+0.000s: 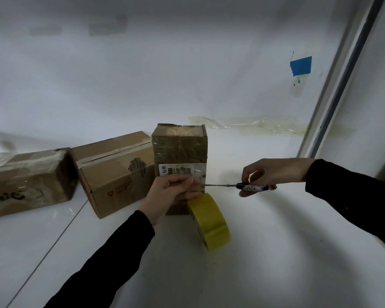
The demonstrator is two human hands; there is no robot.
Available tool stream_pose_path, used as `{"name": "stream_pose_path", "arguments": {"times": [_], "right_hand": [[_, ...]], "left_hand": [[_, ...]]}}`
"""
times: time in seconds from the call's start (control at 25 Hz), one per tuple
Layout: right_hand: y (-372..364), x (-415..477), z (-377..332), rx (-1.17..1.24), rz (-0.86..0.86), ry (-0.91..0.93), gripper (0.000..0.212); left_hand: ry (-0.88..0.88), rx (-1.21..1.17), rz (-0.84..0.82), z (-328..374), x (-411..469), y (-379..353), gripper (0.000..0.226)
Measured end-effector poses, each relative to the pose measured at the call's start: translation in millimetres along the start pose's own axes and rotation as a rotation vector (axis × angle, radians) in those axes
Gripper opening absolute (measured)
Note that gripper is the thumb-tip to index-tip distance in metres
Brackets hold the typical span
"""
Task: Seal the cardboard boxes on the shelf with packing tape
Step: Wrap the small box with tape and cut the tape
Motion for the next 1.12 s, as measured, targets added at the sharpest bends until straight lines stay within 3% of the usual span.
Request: {"name": "stream_pose_path", "arguments": {"times": [0.28, 0.44, 0.88, 1.12], "right_hand": [[17, -2, 8, -0.083, -0.007, -0.001, 0.042], [11, 4, 10, -0.019, -0.097, 0.023, 0.04], [-4, 30, 0, 0.004, -0.054, 0.028, 0.045], [-6, 31, -4, -0.049, -0.014, 0.05, 0.063]], "left_hand": [[0.031, -0.025, -0.024, 2, 0, -3, 0.022], [0.035, -0.072, -0.036, 4, 0, -5, 0.021], [0.079, -0.058, -0.04, 8, 1, -5, 0.025], [0.117, -0.06, -0.026, 10, 3, -5, 0.024]]}}
Point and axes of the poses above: each hand's wrist, its own x-axis towards the middle knuckle, its own y-axis out of the back of the hand, z = x × y, the point moved 3 cm from there along x, towards the middle knuckle, and after that the axes turned 1 degree about z, right-handed, at the moved point
